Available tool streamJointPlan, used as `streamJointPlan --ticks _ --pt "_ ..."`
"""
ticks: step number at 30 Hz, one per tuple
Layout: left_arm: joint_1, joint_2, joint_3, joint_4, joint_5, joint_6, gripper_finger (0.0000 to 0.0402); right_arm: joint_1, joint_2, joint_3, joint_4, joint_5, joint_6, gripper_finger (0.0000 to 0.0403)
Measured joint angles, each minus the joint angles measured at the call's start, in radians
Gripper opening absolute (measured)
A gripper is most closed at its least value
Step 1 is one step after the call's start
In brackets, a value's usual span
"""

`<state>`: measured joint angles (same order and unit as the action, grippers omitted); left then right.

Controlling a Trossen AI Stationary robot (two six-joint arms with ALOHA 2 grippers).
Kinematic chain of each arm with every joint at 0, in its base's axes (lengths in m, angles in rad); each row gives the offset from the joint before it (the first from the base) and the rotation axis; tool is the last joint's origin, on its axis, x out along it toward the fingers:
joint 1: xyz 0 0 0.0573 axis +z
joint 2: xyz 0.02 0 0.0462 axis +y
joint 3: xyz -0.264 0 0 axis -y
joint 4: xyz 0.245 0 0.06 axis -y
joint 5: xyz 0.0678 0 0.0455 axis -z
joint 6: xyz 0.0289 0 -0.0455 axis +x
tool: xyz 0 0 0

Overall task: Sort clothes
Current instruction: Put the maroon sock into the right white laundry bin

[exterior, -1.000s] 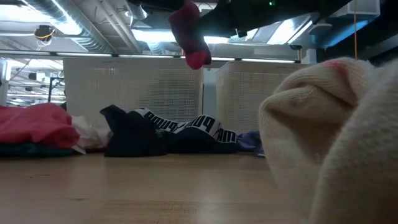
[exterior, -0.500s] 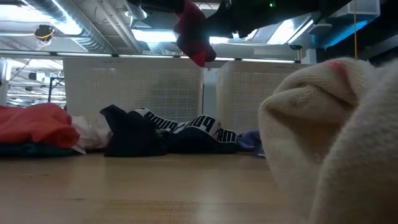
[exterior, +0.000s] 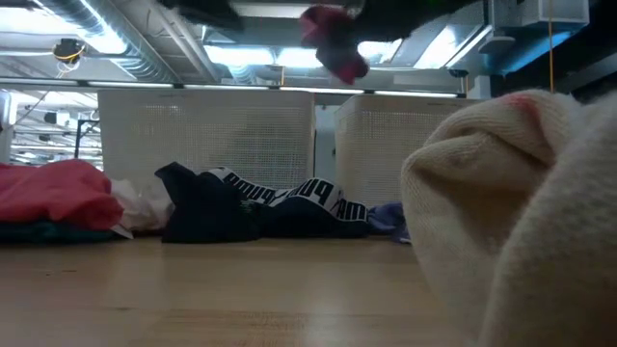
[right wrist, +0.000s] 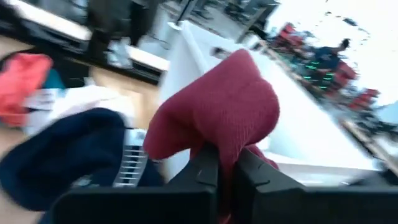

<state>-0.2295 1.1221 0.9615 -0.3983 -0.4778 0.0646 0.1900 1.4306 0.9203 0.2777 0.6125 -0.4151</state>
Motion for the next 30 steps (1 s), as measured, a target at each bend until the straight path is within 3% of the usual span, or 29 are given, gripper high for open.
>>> streamJointPlan --ticks 7,12,19,25,30 --pt "-0.01 -0.074 -0.026 -0.233 0.0 -0.221 0.0145 -0.045 -0.203 0.0 -0.137 0.202 -0.094 0.0007" --pt "-0.027 -0.082 -0.087 -0.225 0.002 -0.252 0.0145 -0.191 -0.314 0.001 -0.216 0.215 -0.117 0.0014" --pt "-0.025 -0.075 -0.14 -0.148 0.002 -0.264 0.0145 -0.471 -0.355 0.001 -0.321 0.158 -0.063 0.0016" --pt "-0.025 -0.074 -0.164 -0.111 0.001 -0.24 0.0145 -0.667 -0.34 0.0 -0.466 -0.027 0.074 0.0016" --pt "-0.025 -0.074 -0.165 -0.111 0.001 -0.24 0.0145 -0.775 -0.326 0.0 -0.584 -0.111 0.181 0.0024"
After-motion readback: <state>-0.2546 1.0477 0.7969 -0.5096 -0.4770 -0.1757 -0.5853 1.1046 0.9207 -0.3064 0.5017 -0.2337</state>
